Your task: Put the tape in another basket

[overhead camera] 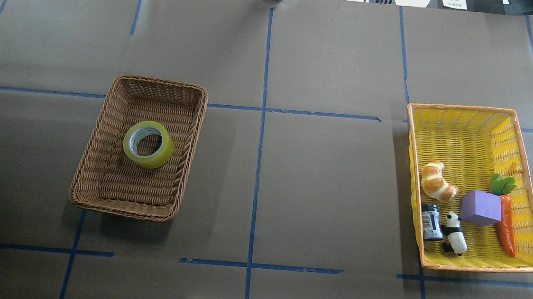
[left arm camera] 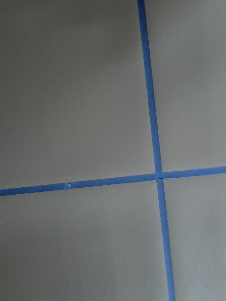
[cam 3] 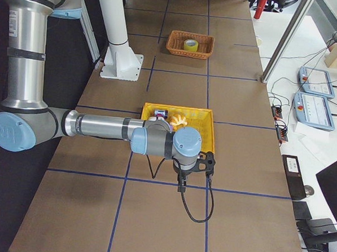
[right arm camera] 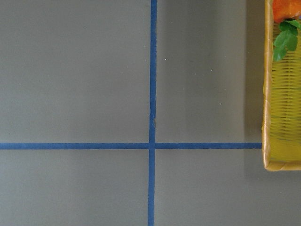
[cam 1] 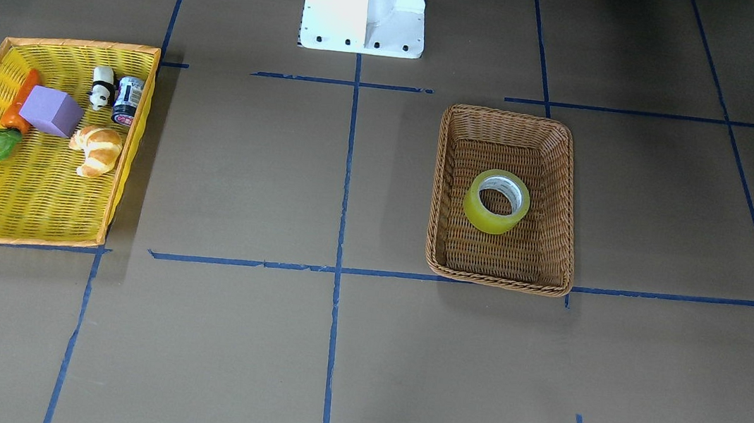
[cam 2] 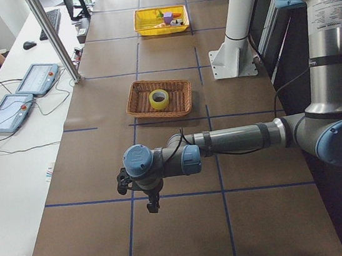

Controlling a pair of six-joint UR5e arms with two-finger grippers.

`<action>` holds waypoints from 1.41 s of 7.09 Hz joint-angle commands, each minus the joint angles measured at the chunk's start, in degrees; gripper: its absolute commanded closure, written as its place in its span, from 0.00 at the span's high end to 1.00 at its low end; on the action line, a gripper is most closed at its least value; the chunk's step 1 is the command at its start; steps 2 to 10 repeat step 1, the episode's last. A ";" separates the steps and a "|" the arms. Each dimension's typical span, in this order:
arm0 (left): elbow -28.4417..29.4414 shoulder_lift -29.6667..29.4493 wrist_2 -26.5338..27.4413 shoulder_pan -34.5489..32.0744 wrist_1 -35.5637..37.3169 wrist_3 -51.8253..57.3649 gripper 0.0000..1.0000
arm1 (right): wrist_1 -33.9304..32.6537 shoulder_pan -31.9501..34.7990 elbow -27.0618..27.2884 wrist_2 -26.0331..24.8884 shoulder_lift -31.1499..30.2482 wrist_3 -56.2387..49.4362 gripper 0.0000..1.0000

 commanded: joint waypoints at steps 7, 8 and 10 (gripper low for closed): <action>-0.08 0.00 0.00 0.00 -0.07 0.00 1.00 | 0.09 0.00 0.00 0.00 0.00 0.00 1.00; -0.08 0.00 0.00 0.00 -0.07 0.00 1.00 | 0.09 0.00 0.00 0.00 0.00 0.00 1.00; -0.08 0.00 0.00 0.00 -0.07 0.00 1.00 | 0.09 0.00 0.00 0.00 0.00 0.00 1.00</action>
